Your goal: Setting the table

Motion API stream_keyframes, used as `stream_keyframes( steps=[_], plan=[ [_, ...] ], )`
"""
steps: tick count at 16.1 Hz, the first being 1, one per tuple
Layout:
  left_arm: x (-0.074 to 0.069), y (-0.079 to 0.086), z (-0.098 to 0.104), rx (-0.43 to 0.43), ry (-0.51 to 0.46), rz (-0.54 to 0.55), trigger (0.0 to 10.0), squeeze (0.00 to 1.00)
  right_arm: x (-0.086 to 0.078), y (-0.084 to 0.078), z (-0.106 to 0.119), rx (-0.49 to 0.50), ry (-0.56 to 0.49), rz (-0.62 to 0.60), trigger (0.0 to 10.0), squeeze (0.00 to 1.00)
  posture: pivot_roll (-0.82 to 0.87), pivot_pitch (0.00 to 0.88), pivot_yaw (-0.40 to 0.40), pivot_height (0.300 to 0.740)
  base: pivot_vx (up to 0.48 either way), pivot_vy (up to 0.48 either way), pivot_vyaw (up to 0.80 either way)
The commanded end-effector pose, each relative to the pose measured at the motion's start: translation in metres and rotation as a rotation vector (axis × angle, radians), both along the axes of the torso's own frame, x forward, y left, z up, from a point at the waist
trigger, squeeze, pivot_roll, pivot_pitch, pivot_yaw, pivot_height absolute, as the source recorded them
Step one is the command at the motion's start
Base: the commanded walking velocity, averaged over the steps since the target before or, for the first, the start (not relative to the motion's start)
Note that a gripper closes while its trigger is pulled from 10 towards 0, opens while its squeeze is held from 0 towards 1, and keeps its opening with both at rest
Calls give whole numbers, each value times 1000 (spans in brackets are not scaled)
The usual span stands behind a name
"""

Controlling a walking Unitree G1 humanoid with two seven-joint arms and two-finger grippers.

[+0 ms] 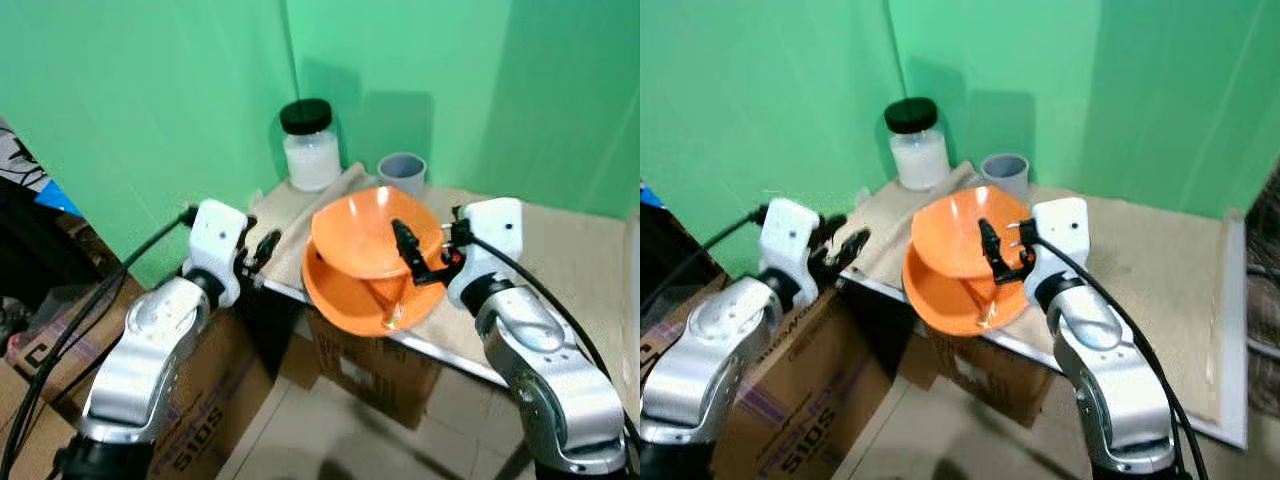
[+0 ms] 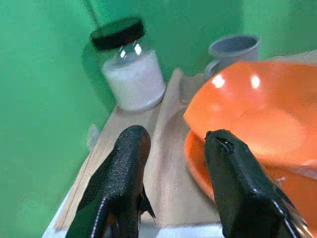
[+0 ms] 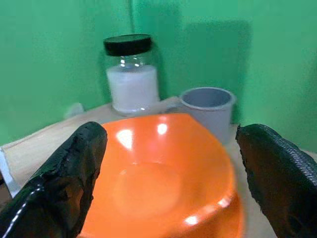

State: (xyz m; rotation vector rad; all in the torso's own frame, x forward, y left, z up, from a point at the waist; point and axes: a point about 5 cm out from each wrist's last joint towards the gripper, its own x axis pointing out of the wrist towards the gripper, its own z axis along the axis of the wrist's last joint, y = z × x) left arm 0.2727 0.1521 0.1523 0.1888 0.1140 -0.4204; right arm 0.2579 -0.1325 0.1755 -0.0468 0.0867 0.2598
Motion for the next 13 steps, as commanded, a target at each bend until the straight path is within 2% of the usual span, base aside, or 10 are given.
stream_keyframes(
  steps=[1,2,3,5,7,11,13],
  plan=[
    [-2,11,-8,39,28,11,10000,0,1,9,2,9,-3,34,10000,0,24,0,117,740,274,0,0],
    [-9,10,-17,68,53,-33,10000,0,3,7,0,13,15,22,10000,0,27,0,111,740,274,0,0],
    [-10,11,-18,69,58,-31,10000,0,5,7,0,26,23,17,10000,0,28,0,110,740,277,0,0],
    [-10,10,-19,66,57,-31,10000,0,7,8,2,50,34,29,10000,0,30,0,102,740,274,0,0],
    [-10,8,-20,65,52,-40,10000,0,9,8,2,68,40,32,10000,0,32,0,95,740,274,0,-791],
    [-11,8,-21,76,48,-62,10000,0,10,3,1,58,53,7,10000,0,27,0,99,740,268,0,0],
    [-14,5,-24,104,61,-96,10000,0,10,3,1,70,60,14,10000,0,26,0,101,740,0,0,0]
  ],
)
